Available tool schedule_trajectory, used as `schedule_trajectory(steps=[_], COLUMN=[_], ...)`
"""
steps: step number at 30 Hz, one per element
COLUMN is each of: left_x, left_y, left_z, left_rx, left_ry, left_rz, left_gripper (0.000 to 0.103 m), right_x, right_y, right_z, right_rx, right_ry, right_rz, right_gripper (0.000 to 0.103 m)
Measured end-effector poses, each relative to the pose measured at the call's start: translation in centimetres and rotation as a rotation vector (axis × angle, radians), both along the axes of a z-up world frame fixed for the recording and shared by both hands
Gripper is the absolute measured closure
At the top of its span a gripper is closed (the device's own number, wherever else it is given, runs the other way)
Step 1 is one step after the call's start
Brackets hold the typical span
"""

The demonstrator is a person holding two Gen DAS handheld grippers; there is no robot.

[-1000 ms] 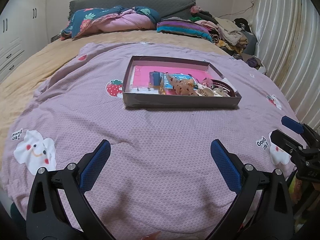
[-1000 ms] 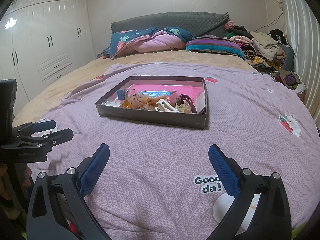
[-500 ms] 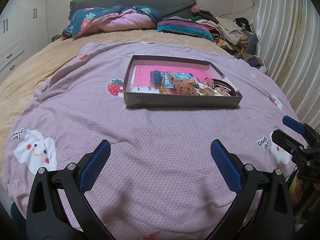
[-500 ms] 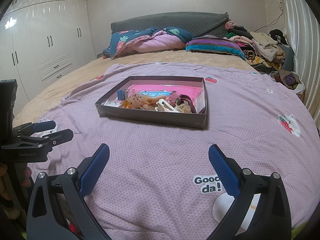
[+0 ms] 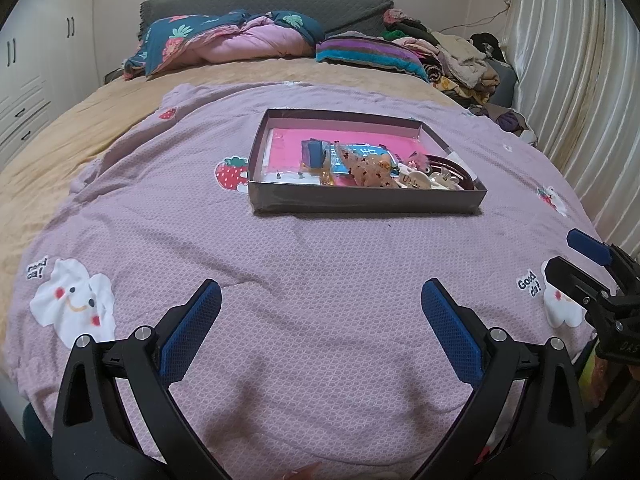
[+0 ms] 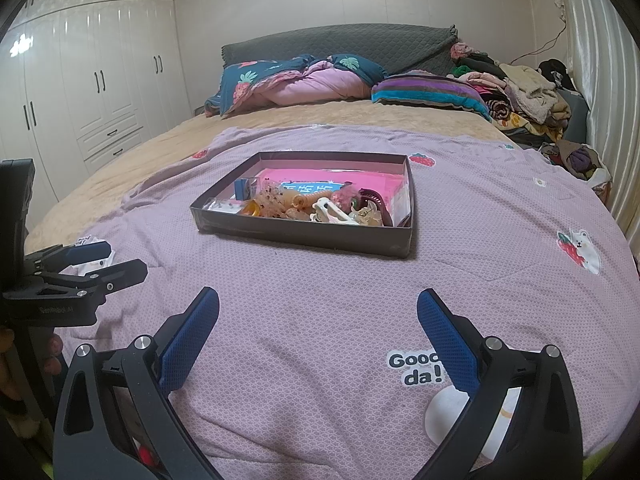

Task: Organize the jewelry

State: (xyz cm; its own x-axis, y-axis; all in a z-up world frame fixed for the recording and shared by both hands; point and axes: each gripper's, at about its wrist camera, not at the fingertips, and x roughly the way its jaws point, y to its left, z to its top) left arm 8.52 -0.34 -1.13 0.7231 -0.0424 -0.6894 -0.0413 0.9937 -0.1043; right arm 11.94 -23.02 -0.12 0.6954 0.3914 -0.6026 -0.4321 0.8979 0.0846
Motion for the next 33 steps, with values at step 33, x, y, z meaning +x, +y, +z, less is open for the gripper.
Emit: schedule_trajectory(steps=[33], left_x=[3.7], left_y=[6.5], left_z=[-2.4], left_rx=[-0.057], left_ry=[0.103], left_rz=[0.187], left_gripper=[0.009], right_x=[5.7], right_y=[-4.9], right_z=[-0.5], right_rx=[0.002], right_ry=[0.018], right_rz=[-0.160], right_gripper=[0.004])
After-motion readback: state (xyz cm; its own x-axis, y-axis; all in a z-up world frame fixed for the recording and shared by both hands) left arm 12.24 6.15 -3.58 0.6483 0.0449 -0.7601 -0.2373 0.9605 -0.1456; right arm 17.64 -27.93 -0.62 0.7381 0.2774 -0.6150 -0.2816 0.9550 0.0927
